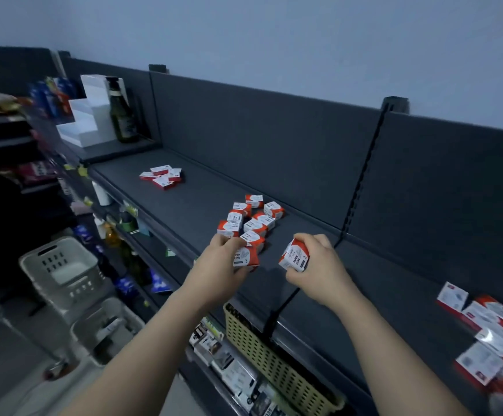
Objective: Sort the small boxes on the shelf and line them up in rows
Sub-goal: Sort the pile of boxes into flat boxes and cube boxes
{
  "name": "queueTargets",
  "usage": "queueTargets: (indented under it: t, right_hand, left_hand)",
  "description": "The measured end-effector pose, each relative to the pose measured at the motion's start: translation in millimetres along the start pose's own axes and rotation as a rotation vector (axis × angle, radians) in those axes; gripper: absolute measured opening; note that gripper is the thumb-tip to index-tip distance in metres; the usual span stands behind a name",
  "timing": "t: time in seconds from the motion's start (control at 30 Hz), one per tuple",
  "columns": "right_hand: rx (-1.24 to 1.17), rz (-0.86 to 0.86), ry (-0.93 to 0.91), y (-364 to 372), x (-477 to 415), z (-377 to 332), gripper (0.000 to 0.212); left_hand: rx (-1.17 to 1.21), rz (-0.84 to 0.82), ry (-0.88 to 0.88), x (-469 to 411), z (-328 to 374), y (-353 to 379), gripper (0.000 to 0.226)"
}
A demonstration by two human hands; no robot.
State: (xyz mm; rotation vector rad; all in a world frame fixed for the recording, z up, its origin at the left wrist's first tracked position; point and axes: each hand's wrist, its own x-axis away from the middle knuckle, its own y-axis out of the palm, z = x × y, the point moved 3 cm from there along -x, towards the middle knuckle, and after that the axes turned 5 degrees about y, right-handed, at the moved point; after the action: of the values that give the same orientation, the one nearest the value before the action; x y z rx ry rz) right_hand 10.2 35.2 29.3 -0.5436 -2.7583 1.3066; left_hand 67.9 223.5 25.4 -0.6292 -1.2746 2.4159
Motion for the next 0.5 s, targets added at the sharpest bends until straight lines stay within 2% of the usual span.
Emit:
queueTargets:
  t: [0.37, 0.5]
  right_hand:
    - [0.086, -0.065, 0.081, 51, -80, 3, 0.069]
    - [0.117, -0.080, 0.112, 62, -109, 16, 0.069]
  left_hand:
    - [-0.054, -0.096, -0.066, -64, -75, 10, 0.049]
    - [-0.033, -0.140, -0.041, -87, -93, 24, 0.046]
